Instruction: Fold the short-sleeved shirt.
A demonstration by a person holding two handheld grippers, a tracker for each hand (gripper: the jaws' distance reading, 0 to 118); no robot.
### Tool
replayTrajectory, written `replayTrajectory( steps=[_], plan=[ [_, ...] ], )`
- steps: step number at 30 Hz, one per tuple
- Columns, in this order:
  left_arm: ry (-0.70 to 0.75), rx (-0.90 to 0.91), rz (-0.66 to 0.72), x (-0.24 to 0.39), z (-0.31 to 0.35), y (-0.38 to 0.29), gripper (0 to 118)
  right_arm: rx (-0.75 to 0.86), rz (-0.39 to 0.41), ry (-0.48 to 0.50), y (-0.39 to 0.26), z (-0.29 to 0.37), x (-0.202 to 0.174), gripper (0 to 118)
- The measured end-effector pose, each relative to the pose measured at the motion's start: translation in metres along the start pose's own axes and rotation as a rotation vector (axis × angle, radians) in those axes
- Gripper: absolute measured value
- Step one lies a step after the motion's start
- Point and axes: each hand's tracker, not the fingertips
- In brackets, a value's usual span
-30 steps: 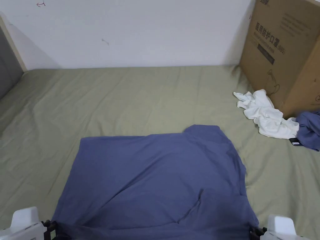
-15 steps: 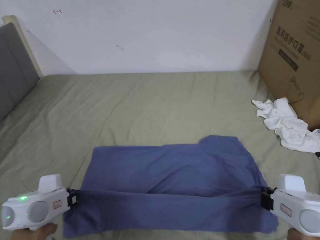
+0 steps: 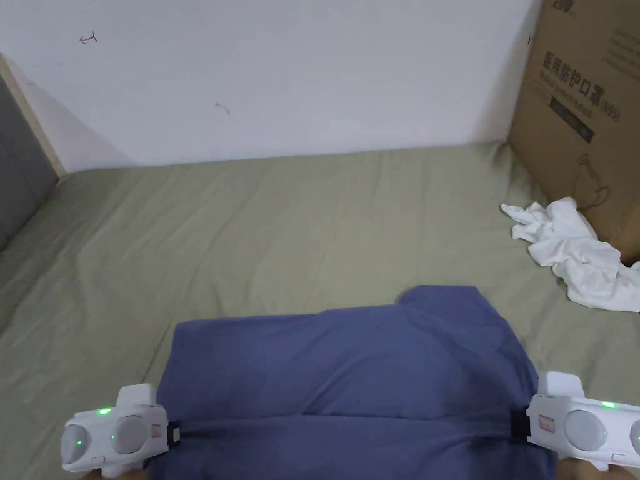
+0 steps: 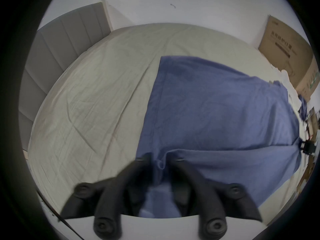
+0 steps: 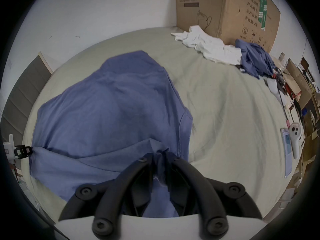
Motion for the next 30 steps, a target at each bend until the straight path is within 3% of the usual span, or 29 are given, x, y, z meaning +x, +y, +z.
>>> replayTrajectory(
  steps=[2, 3, 4, 5, 6, 15, 18, 21, 22, 23, 24, 26, 27, 30],
  plan=[
    [-0.065, 0.024, 0.055, -0.003, 0.014, 0.008, 68, 0.053, 0.018, 0.011, 0.006, 0.023, -0.005, 32],
    [-0.083, 0.040, 0.085, -0.004, 0.024, 0.010, 84, 0.099, 0.028, 0.012, 0.010, 0.037, -0.008, 49],
    [-0.104, 0.080, 0.091, -0.002, 0.039, 0.013, 95, 0.152, 0.039, 0.003, 0.014, 0.054, -0.012, 73],
    [-0.121, 0.136, 0.099, -0.001, 0.053, 0.015, 96, 0.200, 0.047, 0.012, 0.019, 0.062, -0.009, 84],
    [-0.134, 0.216, 0.103, 0.001, 0.070, 0.017, 96, 0.262, 0.056, 0.023, 0.024, 0.081, -0.012, 87],
    [-0.167, 0.737, 0.034, 0.033, 0.218, 0.007, 96, 0.811, 0.097, -0.016, 0.027, 0.227, -0.031, 87],
    [-0.166, 0.846, 0.023, 0.041, 0.248, -0.006, 85, 0.916, 0.124, -0.024, 0.018, 0.253, -0.035, 86],
    [-0.152, 0.934, -0.007, 0.049, 0.265, -0.020, 38, 0.975, 0.157, -0.061, 0.007, 0.267, -0.040, 75],
    [-0.138, 0.945, -0.018, 0.052, 0.269, -0.023, 17, 0.983, 0.166, -0.074, 0.004, 0.269, -0.042, 62],
    [-0.134, 0.954, -0.035, 0.055, 0.270, -0.026, 5, 0.995, 0.181, -0.077, 0.000, 0.271, -0.043, 44],
    [-0.142, 0.962, -0.051, 0.057, 0.273, -0.030, 1, 0.998, 0.187, -0.070, -0.003, 0.272, -0.043, 18],
    [-0.154, 0.967, -0.057, 0.060, 0.277, -0.036, 1, 0.997, 0.196, -0.067, -0.009, 0.278, -0.055, 0],
    [-0.172, 0.967, -0.066, 0.061, 0.277, -0.038, 0, 1.013, 0.198, -0.091, -0.012, 0.278, -0.056, 0],
    [-0.180, 0.955, -0.095, 0.065, 0.278, -0.044, 0, 0.979, 0.190, -0.040, -0.015, 0.282, -0.060, 0]
  ],
)
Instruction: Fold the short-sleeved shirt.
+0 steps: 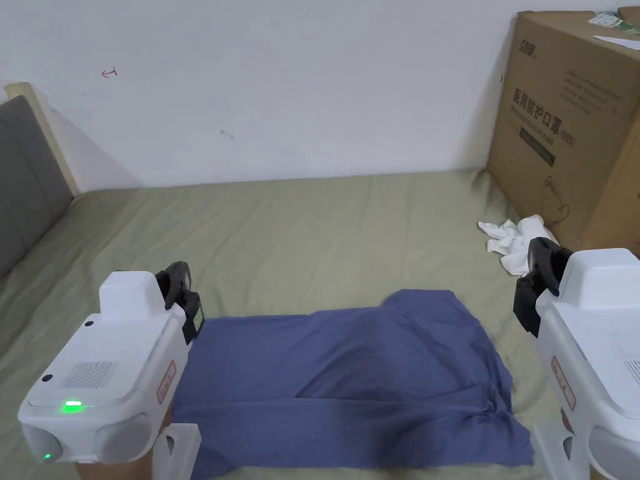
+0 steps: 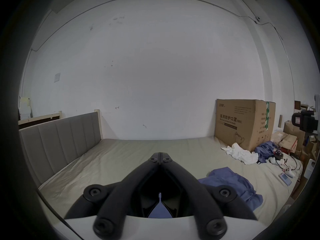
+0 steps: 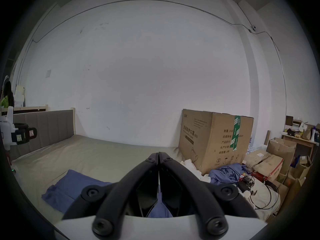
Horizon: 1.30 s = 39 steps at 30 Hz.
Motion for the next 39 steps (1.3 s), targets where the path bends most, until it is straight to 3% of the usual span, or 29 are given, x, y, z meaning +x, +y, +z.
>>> replayTrajectory(
  steps=[4, 11, 15, 20, 21, 24, 25, 29, 32, 33, 34, 35, 39],
  plan=[
    [-0.029, -0.048, -0.004, -0.004, -0.003, -0.005, 0, -0.002, -0.008, 0.003, -0.002, 0.000, 0.002, 0],
    [-0.069, -0.350, 0.105, -0.048, -0.039, -0.043, 0, -0.033, -0.022, 0.014, -0.005, -0.006, 0.004, 0],
    [0.001, -0.530, 0.191, -0.081, -0.059, -0.086, 0, -0.053, -0.030, 0.014, -0.008, -0.013, 0.002, 0],
    [0.070, -0.725, 0.189, -0.106, -0.072, -0.140, 2, -0.088, -0.027, 0.019, -0.015, -0.021, 0.001, 0],
    [0.063, -0.765, 0.204, -0.106, -0.069, -0.147, 7, -0.095, -0.027, 0.022, -0.017, -0.023, 0.000, 0],
    [0.120, -0.845, 0.224, -0.113, -0.072, -0.172, 58, -0.120, -0.013, 0.028, -0.029, -0.030, 0.006, 0],
    [0.138, -0.875, 0.227, -0.123, -0.075, -0.187, 67, -0.130, -0.008, 0.029, -0.031, -0.032, 0.005, 0],
    [0.148, -0.938, 0.212, -0.120, -0.076, -0.204, 77, -0.158, -0.011, 0.038, -0.043, -0.037, 0.009, 0],
    [0.154, -0.983, 0.199, -0.116, -0.083, -0.214, 74, -0.179, -0.012, 0.041, -0.049, -0.040, 0.012, 0],
    [0.155, -0.991, 0.208, -0.117, -0.085, -0.217, 66, -0.183, -0.014, 0.042, -0.050, -0.041, 0.013, 0],
    [0.146, -0.992, 0.228, -0.118, -0.085, -0.218, 35, -0.189, -0.012, 0.041, -0.051, -0.042, 0.014, 0],
    [0.146, -0.988, 0.232, -0.118, -0.084, -0.218, 13, -0.193, -0.010, 0.038, -0.053, -0.041, 0.014, 0],
    [0.132, -0.969, 0.237, -0.113, -0.082, -0.211, 3, -0.231, -0.037, 0.042, -0.063, -0.044, 0.023, 0]
  ],
)
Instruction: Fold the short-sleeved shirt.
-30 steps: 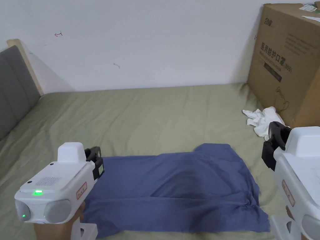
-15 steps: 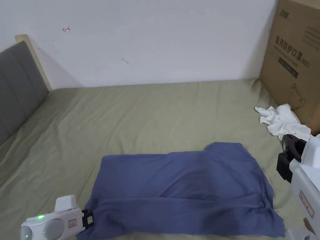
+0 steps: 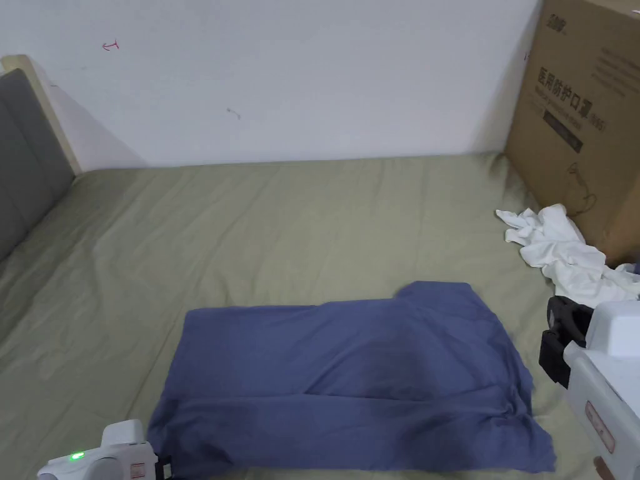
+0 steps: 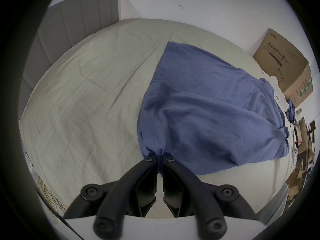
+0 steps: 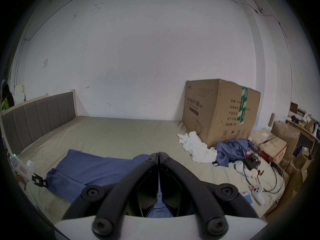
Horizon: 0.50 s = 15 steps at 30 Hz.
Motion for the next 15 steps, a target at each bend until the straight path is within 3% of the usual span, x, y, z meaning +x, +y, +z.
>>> replayTrajectory(
  steps=[3, 5, 6, 7, 8, 9, 11, 15],
  plan=[
    [-0.003, 0.037, -0.039, 0.003, 0.013, 0.002, 3, -0.111, -0.035, -0.001, -0.020, -0.017, 0.013, 0],
    [-0.023, 0.070, -0.045, 0.003, 0.024, 0.005, 3, -0.232, -0.066, -0.002, -0.040, -0.029, 0.016, 15],
    [-0.031, 0.082, -0.043, 0.002, 0.029, 0.008, 3, -0.299, -0.081, 0.011, -0.053, -0.040, 0.021, 35],
    [-0.035, 0.090, -0.040, 0.002, 0.033, 0.010, 3, -0.354, -0.102, -0.001, -0.068, -0.050, 0.025, 69],
    [-0.039, 0.098, -0.039, 0.002, 0.036, 0.012, 3, -0.396, -0.096, 0.003, -0.082, -0.058, 0.029, 85],
    [-0.043, 0.109, -0.038, 0.002, 0.039, 0.014, 3, -0.452, -0.109, 0.015, -0.096, -0.068, 0.033, 91],
    [-0.047, 0.118, -0.034, 0.002, 0.042, 0.017, 3, -0.544, -0.093, -0.006, -0.120, -0.083, 0.034, 91],
    [-0.047, 0.122, -0.032, 0.001, 0.041, 0.018, 3, -0.678, -0.164, -0.016, -0.159, -0.098, 0.033, 89]
  ],
)
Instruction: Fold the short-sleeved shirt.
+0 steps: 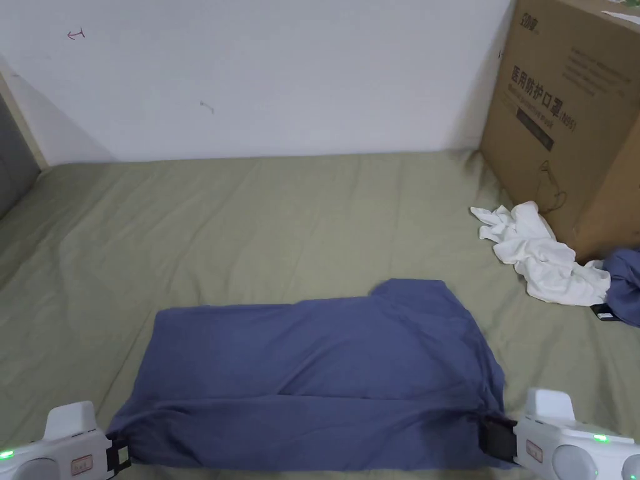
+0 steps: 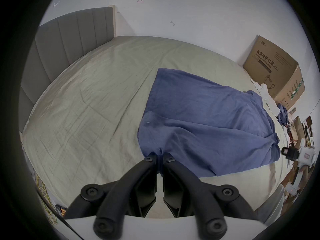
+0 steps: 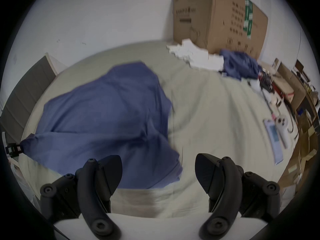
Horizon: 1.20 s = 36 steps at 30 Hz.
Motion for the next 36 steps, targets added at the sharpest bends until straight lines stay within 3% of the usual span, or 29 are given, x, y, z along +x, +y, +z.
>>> replayTrajectory(
  steps=[3, 5, 6, 8, 12, 16, 24, 36],
  plan=[
    [0.001, -0.006, -0.004, 0.001, 0.000, -0.001, 3, -0.056, -0.011, -0.019, -0.010, -0.014, -0.001, 82],
    [0.004, -0.009, -0.007, 0.002, 0.000, -0.003, 3, -0.063, -0.008, -0.004, -0.013, -0.013, -0.006, 67],
    [0.005, -0.011, -0.008, 0.001, 0.000, -0.003, 3, -0.069, -0.009, 0.014, -0.013, -0.010, -0.008, 53],
    [0.006, -0.011, -0.008, 0.001, 0.000, -0.004, 3, -0.052, 0.005, 0.031, -0.012, -0.004, -0.013, 10],
    [0.013, -0.005, -0.004, -0.001, 0.003, -0.007, 3, -0.002, 0.031, 0.048, -0.012, 0.023, -0.020, 7],
    [0.025, 0.002, 0.005, -0.010, 0.009, -0.012, 3, 0.047, -0.046, 0.099, -0.016, 0.054, -0.003, 7],
    [-0.005, -0.024, 0.022, -0.022, 0.042, -0.046, 3, 0.022, -0.023, 0.086, -0.052, 0.078, 0.038, 7],
    [0.069, -0.169, 0.046, -0.023, 0.002, -0.091, 3, -0.120, -0.008, 0.013, -0.098, 0.047, 0.015, 8]
  ],
)
